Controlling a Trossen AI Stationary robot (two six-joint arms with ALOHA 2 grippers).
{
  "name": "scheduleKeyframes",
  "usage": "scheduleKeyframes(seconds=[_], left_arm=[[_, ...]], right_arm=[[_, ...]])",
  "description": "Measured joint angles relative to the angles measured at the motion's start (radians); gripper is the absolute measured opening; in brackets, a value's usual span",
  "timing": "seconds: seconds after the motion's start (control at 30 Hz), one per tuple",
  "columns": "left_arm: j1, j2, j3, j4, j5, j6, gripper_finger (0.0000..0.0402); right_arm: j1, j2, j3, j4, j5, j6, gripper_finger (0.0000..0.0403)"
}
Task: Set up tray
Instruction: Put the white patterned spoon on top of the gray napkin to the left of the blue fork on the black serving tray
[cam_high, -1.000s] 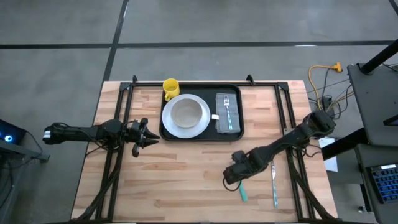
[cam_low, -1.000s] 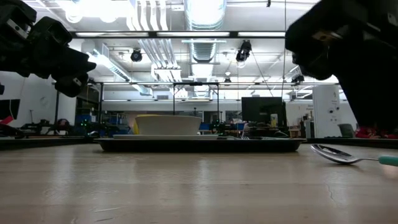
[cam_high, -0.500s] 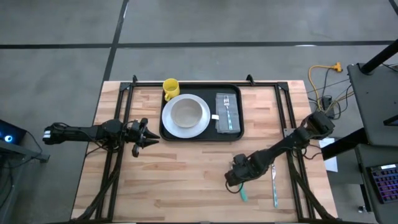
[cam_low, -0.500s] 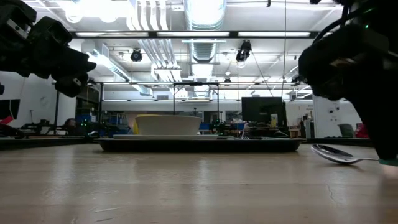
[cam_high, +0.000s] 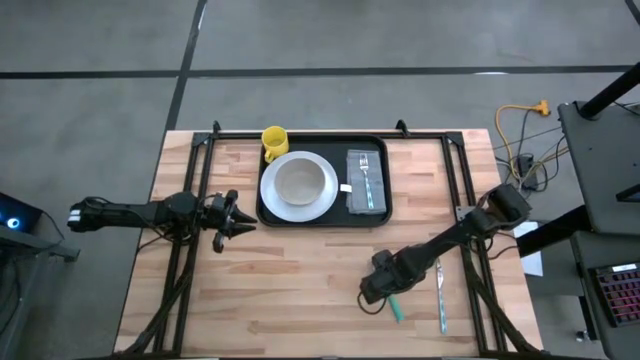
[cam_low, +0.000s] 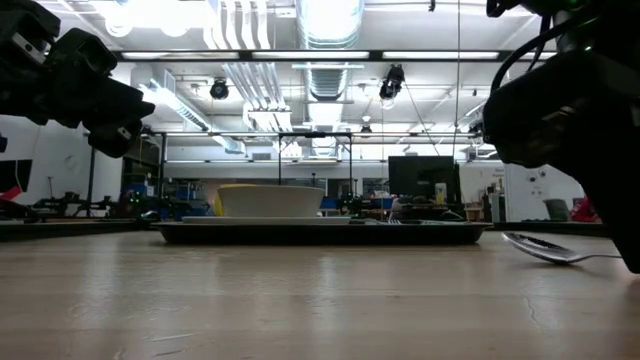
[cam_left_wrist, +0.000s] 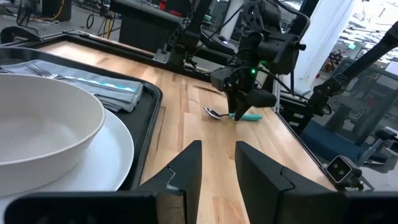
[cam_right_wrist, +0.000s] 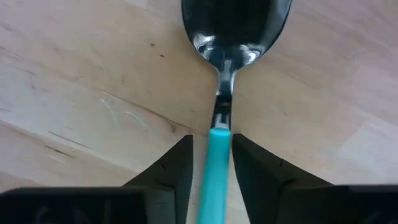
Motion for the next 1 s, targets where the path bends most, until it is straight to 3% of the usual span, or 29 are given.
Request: scheduleKeyframes(seconds=[0.27,0.57,1.0], left_arm=[[0.000,0.002,0.000,0.000,0.000,0.000,0.0082],[0.000,0.002,0.000,0.001,0.000,0.000,0.0082],[0.000,0.002,0.000,0.001,0.000,0.000,0.0082]], right_arm=[[-0.003,0.001,0.030,-0.064,0.004,-0.087,0.0028],[-0.043,0.008,0.077,-0.062,0.008,-0.124,0.0032],[-0.188,0.007,0.210,-0.073,0.014,-0.231,0.0033]])
